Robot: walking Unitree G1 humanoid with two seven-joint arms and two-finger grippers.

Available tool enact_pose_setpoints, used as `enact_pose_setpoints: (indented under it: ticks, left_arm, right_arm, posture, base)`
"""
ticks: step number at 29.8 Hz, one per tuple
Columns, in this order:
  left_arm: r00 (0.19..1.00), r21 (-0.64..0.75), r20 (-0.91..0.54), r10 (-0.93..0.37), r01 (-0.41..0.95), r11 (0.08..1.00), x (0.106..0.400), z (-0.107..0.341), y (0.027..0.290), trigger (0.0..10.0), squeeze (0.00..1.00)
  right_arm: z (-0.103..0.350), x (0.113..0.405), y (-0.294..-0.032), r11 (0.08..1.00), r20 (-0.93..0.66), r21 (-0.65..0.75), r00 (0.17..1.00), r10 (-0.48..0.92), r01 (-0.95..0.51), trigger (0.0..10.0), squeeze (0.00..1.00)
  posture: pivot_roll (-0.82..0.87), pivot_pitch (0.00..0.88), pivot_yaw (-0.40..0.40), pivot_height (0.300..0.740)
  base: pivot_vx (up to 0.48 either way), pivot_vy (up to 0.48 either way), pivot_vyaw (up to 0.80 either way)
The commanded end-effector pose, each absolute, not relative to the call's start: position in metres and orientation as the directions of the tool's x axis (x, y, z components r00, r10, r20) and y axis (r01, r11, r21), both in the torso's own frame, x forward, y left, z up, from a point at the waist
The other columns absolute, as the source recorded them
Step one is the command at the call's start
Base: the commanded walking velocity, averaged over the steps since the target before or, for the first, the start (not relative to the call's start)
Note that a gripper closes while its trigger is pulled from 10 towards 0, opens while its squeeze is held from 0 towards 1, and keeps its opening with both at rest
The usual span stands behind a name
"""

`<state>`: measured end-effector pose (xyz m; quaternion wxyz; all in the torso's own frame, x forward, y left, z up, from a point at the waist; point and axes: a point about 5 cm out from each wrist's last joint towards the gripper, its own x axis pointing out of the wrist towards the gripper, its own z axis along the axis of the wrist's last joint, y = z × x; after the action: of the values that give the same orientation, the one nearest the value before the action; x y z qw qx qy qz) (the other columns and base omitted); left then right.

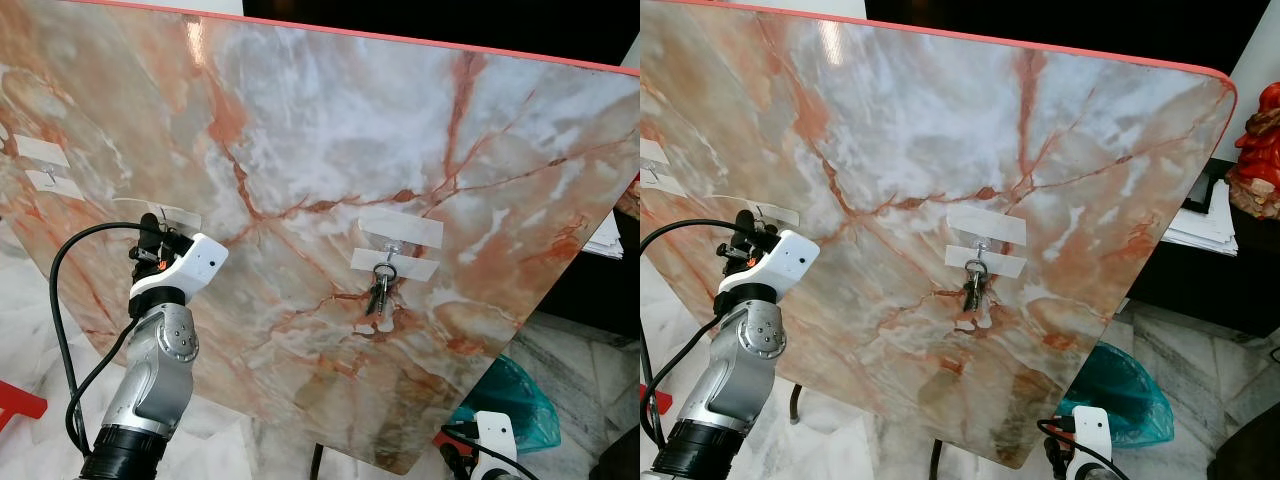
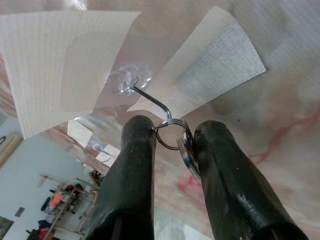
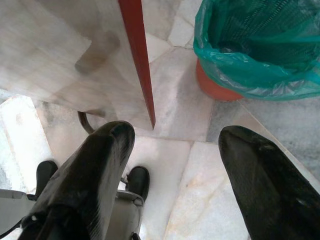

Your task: Hang keys on a hook

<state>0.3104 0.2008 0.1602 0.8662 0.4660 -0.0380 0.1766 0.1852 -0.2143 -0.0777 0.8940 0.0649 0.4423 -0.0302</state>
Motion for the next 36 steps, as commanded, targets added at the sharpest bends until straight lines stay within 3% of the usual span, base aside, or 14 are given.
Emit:
enact_pose_setpoints:
  ticks: [1,36]
  left_arm:
    - [0.937,0.781,0.239,0.254,-0.341,0.524,0.309,0.163,0.198,10.0,0.00]
    - [0.951,0.774,0.237,0.197,-0.308,0.554,0.307,0.165,0.190,10.0,0.00]
  right_arm:
    - [-0.078,0.184,-0.217,0.988,-0.795,0.091,0.607,-0.003,0.124,10.0,0.00]
    - [-0.078,0.183,-0.217,0.989,-0.795,0.090,0.606,-0.002,0.121,10.0,0.00]
  posture:
    - [0.06,0.016,-0.060,0.740]
    - [0.06,0.016,-0.063,0.740]
  base:
    - [0.000,0.000,0.00]
    - [0.000,0.000,0.00]
